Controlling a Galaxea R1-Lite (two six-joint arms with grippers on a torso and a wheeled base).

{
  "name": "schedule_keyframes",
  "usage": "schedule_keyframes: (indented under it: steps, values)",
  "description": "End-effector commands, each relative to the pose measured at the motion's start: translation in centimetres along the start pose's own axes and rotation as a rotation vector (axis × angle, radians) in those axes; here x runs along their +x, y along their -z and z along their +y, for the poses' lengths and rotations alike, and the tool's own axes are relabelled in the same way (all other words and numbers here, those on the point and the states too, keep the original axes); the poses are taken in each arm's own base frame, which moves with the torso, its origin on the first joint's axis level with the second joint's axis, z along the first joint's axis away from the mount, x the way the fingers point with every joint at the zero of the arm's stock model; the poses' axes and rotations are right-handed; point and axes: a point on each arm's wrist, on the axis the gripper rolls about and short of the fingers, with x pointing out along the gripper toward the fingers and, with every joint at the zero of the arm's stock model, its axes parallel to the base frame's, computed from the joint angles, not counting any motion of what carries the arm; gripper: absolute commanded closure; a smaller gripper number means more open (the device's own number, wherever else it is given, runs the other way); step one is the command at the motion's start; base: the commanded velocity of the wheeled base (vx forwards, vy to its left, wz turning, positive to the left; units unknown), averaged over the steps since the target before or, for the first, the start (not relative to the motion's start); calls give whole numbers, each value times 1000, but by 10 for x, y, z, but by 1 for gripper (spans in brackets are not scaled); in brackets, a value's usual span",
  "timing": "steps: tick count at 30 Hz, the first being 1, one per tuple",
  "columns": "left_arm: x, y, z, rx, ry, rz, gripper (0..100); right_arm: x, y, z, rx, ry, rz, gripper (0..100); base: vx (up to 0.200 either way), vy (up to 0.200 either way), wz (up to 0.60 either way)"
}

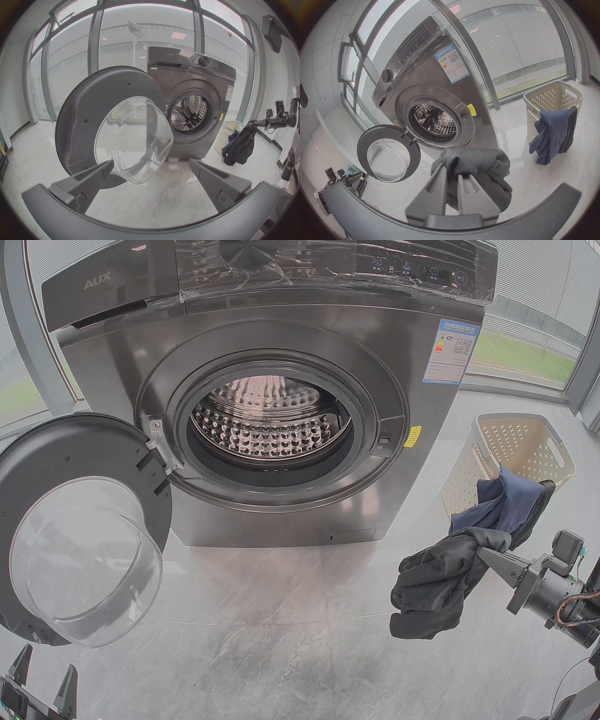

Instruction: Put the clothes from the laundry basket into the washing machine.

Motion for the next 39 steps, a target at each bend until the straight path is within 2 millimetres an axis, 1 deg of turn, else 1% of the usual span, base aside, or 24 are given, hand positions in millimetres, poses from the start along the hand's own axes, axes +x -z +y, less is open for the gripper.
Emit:
schedule_keyframes:
  steps: [1, 2, 5, 14, 28, 34, 39]
  values:
    - [1, 5, 0, 0, -1, 7, 0, -1, 3, -3, 2, 15, 14, 100, 0, 0, 600]
    - [1, 5, 0, 0, -1, 7, 0, 0, 2, -7, 1, 36, 8, 100, 0, 0, 600]
    - [1, 5, 0, 0, -2, 7, 0, -1, 3, -7, 4, 23, 14, 100, 0, 0, 600]
    - [1, 5, 0, 0, -2, 7, 0, -4, 9, -5, 2, 4, 42, 100, 0, 0, 0]
    - [1, 5, 0, 0, -1, 7, 0, -5, 8, -5, -8, 3, 39, 100, 0, 0, 0]
    - [1, 5, 0, 0, -2, 7, 0, -5, 10, 5, -33, -57, 44, 100, 0, 0, 0]
    - [0, 4, 0, 7, -2, 2, 0, 0, 9, 11, -53, -75, 44, 100, 0, 0, 0]
